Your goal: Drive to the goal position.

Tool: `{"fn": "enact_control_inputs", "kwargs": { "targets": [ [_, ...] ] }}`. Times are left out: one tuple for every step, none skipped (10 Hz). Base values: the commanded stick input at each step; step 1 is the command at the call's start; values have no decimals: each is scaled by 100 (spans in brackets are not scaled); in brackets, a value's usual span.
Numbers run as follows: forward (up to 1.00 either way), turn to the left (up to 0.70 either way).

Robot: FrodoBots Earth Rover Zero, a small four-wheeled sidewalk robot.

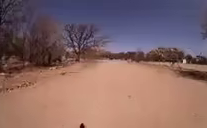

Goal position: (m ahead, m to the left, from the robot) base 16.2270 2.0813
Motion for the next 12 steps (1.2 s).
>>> {"fn": "enact_control_inputs", "kwargs": {
  "targets": [
    [100, 0],
    [100, 0],
    [100, 0],
    [100, 0],
    [100, 0],
    [100, 0],
    [100, 0],
    [100, 0],
    [100, 0],
    [100, 0],
    [100, 0],
    [100, 0]
  ]
}}
